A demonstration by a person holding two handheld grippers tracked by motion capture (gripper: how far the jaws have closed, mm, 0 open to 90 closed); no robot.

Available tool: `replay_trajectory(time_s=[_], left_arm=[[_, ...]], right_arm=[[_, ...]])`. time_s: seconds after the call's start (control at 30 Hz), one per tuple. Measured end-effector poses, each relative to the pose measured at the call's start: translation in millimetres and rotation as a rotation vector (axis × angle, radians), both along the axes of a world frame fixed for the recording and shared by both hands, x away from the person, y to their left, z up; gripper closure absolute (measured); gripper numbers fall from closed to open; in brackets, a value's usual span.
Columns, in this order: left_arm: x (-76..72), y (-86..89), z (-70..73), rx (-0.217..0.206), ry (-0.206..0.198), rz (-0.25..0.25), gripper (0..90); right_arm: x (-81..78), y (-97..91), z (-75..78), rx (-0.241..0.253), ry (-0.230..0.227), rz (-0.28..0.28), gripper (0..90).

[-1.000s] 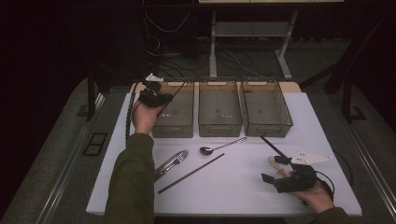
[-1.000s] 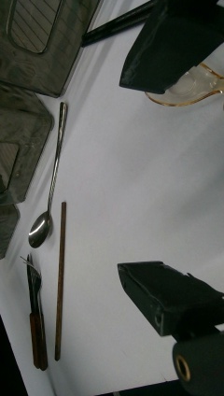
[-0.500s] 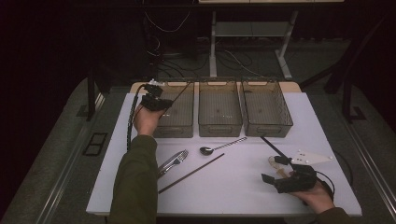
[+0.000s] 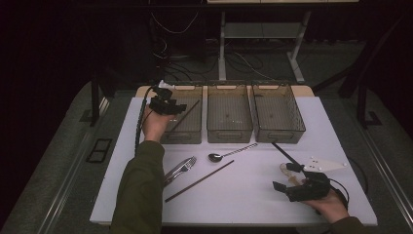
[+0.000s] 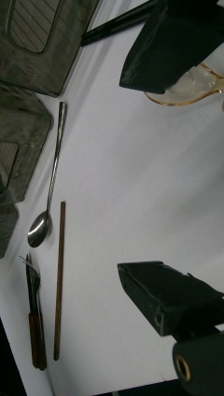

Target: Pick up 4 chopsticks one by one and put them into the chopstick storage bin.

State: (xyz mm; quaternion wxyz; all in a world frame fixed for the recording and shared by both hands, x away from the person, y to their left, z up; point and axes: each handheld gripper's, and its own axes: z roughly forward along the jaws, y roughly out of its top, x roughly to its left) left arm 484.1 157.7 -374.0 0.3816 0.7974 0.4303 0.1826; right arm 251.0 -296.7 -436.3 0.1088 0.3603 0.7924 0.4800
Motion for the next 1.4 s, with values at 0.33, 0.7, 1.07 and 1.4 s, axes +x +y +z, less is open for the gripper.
replay_trajectory(time_s=[0.33,0.7,1.07,1.4], left_arm=[[-10.3,-1.1,11.5,-0.037,-0.003,-0.062,26.1],[-41.1,-19.1,25.8,-0.018,-0.016,-0.205,13.2],[-76.5,-29.5,27.8,-0.058,-0.025,-0.299,0.0],[-108.0,-33.4,19.0,-0.071,-0.042,-0.352,0.0]], right_arm=[[0.0,0.0,0.1,0.0,0.003,-0.003,9.6],[0.0,-1.9,0.7,0.008,0.004,-0.012,9.6],[-0.3,-2.5,0.6,0.013,0.006,-0.018,9.6],[1.2,-3.5,-0.1,0.013,0.007,-0.014,9.6]])
